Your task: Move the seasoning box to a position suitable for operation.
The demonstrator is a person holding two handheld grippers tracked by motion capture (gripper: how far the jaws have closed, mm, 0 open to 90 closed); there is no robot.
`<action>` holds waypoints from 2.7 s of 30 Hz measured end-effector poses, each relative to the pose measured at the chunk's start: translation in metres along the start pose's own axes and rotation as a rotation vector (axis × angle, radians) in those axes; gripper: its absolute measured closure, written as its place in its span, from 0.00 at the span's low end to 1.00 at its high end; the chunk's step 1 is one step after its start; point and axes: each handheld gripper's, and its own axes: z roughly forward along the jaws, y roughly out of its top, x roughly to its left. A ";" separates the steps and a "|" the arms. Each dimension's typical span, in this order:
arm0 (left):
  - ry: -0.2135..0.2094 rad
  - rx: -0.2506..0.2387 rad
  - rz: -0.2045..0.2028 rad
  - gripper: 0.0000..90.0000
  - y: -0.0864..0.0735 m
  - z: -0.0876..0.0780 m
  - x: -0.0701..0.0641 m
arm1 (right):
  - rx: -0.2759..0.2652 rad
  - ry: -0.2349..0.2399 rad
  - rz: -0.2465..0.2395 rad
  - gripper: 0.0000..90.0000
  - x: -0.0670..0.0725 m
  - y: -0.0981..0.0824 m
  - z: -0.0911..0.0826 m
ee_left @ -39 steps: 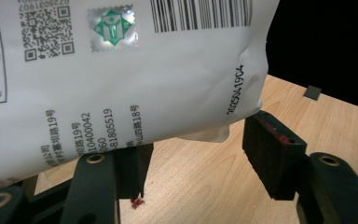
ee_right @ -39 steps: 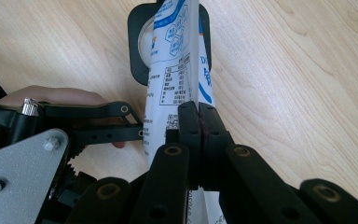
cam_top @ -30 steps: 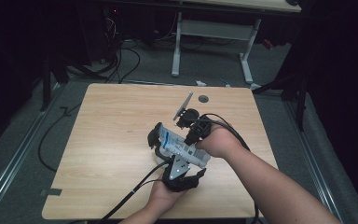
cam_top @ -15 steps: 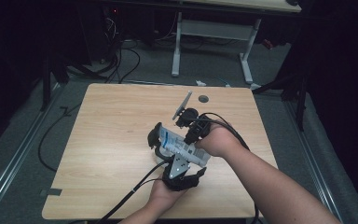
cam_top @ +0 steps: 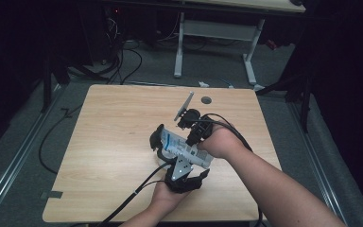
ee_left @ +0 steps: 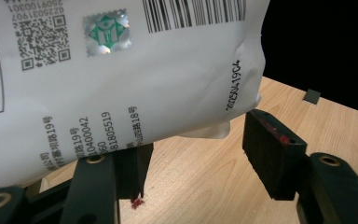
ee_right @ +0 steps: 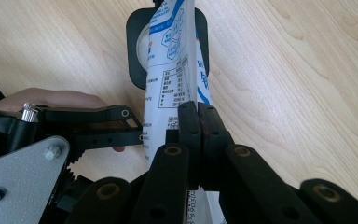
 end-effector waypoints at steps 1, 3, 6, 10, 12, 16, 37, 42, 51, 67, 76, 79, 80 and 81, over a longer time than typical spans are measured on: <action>0.000 0.000 0.000 0.48 0.000 0.000 0.000 | -0.001 0.000 -0.001 1.00 0.000 0.000 0.000; 0.001 0.001 0.000 0.48 0.000 0.000 0.000 | 0.000 0.000 0.001 1.00 0.000 0.000 0.000; 0.001 0.002 0.001 0.48 0.000 0.000 0.000 | -0.001 0.000 -0.002 1.00 0.000 0.001 0.000; 0.000 0.000 0.000 0.48 0.000 0.000 0.000 | -0.001 0.000 -0.003 1.00 0.000 0.000 0.000; 0.002 -0.001 0.000 0.48 0.000 0.000 0.000 | -0.001 0.000 0.000 1.00 0.000 0.000 0.000; 0.002 -0.001 0.000 0.49 0.000 0.000 0.000 | 0.000 -0.001 -0.007 1.00 0.000 0.000 0.000; 0.003 -0.004 0.001 0.49 0.000 -0.001 -0.001 | -0.003 0.004 -0.014 1.00 0.000 0.000 0.000; 0.001 -0.004 0.004 0.49 -0.001 0.000 -0.001 | -0.004 0.007 -0.004 1.00 0.001 0.000 0.000; 0.003 -0.004 0.003 0.49 0.000 -0.001 0.000 | -0.008 0.006 -0.009 1.00 0.000 0.000 0.000; 0.004 -0.006 0.004 0.49 0.000 -0.001 0.000 | -0.001 0.007 -0.013 1.00 0.000 0.002 0.000; 0.004 -0.006 0.001 0.49 0.000 0.000 0.000 | 0.000 0.004 -0.022 1.00 0.000 0.003 0.002; 0.005 -0.007 0.001 0.49 0.000 0.000 0.000 | 0.000 0.003 -0.022 1.00 0.000 0.003 0.002; 0.005 -0.007 0.000 0.49 0.000 0.000 0.000 | -0.001 0.004 -0.022 1.00 0.000 0.003 0.002; 0.004 -0.008 0.000 0.49 0.000 0.000 0.000 | -0.002 0.004 -0.022 1.00 0.001 0.003 0.002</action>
